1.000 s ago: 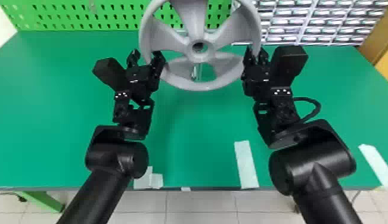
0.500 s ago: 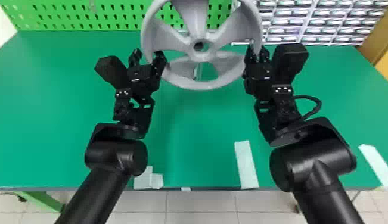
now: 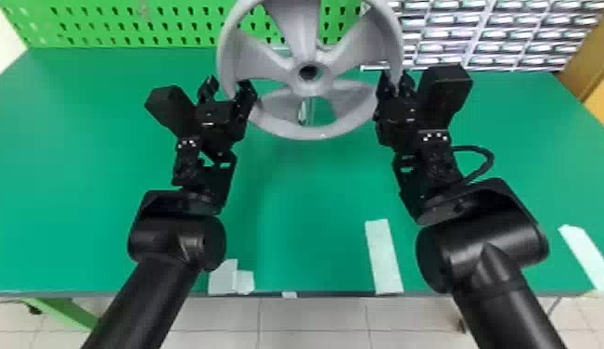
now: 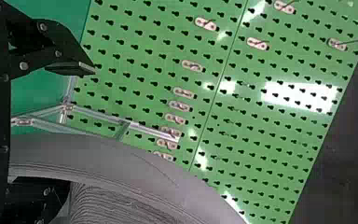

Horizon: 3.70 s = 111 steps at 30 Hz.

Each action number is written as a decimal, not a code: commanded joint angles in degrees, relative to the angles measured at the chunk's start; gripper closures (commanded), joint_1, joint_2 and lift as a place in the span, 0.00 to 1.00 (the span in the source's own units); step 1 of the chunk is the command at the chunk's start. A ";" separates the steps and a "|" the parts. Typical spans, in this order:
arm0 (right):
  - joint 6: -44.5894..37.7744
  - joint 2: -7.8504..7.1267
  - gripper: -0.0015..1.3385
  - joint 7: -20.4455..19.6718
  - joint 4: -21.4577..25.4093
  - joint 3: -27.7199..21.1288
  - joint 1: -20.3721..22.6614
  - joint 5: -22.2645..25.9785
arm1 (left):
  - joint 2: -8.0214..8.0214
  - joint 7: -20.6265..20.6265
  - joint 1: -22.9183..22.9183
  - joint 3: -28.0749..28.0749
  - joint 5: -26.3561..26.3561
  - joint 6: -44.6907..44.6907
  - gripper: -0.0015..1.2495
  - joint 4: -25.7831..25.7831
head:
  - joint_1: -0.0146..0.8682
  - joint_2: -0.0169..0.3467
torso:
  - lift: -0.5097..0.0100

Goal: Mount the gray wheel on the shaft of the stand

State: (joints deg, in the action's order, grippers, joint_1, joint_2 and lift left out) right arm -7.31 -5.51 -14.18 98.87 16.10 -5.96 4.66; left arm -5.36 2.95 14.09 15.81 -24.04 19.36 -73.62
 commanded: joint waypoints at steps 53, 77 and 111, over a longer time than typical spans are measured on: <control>2.21 0.59 0.91 -0.76 -8.08 -0.02 -4.59 -0.53 | 0.17 -1.98 3.40 -3.41 2.33 -2.48 0.46 5.77 | 1.00 0.19 | 0.79; 3.09 0.77 0.91 -1.02 -10.37 -0.37 -5.91 -0.97 | 0.26 -1.98 5.69 -3.59 3.12 -1.60 0.46 9.02 | 1.00 0.19 | 0.79; 2.56 0.77 0.91 -1.11 -10.37 -2.04 -6.52 -1.14 | 0.35 -1.98 5.95 -2.98 2.33 -1.51 0.46 9.46 | 1.00 0.19 | 0.79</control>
State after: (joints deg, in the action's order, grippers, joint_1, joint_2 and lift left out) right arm -4.73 -4.75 -14.13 88.50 14.17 -12.44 3.51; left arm -5.02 0.96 19.99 12.77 -21.60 17.84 -64.24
